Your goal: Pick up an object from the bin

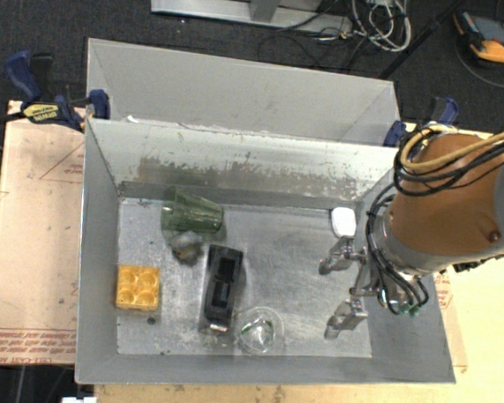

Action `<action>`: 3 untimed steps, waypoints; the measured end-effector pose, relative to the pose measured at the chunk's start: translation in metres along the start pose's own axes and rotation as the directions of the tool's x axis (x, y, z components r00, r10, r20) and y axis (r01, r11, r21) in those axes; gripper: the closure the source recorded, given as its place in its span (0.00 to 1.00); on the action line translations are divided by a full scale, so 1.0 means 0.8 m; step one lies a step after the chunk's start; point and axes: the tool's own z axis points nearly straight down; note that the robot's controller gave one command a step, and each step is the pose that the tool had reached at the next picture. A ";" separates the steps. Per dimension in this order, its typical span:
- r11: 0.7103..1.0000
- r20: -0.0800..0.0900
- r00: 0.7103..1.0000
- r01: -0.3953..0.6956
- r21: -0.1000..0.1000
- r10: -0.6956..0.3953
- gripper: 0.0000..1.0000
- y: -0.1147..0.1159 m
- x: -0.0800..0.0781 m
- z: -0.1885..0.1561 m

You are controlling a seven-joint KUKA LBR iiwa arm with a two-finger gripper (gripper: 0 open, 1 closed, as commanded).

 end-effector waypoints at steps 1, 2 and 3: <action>1.000 0.008 1.000 0.001 0.001 -0.001 0.00 0.000 -0.002 -0.005; 0.998 0.013 0.998 0.058 0.004 -0.058 0.00 0.036 -0.024 0.024; 0.998 0.007 0.998 0.058 0.000 -0.058 0.00 0.087 -0.028 0.053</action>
Offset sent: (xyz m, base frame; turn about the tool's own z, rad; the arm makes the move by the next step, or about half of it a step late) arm 0.0422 0.0797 -0.0602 -0.1525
